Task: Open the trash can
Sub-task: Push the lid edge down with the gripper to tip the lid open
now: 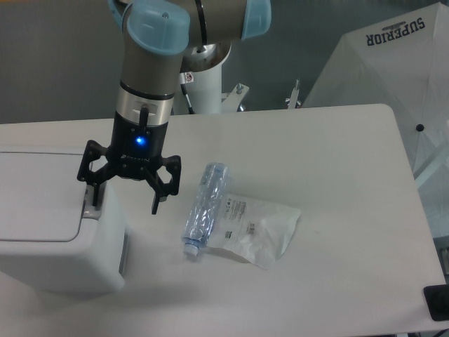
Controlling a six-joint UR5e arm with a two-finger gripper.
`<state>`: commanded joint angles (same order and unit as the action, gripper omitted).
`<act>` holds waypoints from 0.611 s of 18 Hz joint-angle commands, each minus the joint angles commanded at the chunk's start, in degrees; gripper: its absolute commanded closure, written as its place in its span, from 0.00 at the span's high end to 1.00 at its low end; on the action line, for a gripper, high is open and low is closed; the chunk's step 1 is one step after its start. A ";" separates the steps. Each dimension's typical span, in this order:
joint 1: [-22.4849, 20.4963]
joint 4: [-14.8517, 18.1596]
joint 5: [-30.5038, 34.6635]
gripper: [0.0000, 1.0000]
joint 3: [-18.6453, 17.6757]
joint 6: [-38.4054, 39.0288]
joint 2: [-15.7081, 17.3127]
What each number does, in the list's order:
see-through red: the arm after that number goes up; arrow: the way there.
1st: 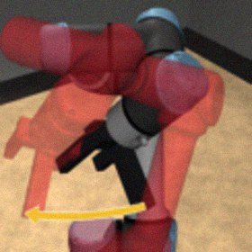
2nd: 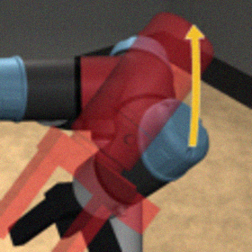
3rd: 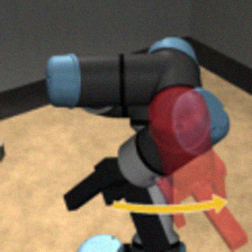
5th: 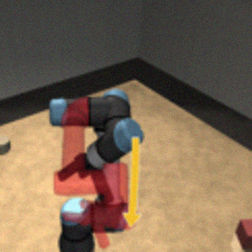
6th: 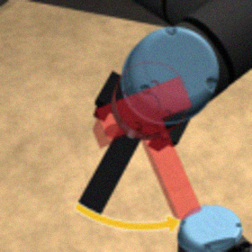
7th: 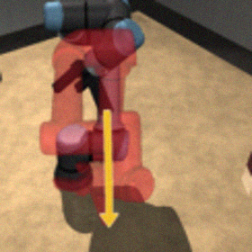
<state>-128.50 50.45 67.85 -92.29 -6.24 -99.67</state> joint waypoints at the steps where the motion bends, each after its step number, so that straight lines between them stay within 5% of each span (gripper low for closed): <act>1: 0.00 -0.09 0.00 1.00 0.00 0.09 0.00; 7: -0.61 -0.44 -0.09 1.00 3.07 -0.09 0.26; 11: -5.97 -0.70 -0.35 1.00 4.92 0.35 0.88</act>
<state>-134.46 49.75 67.50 -87.37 -5.89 -98.79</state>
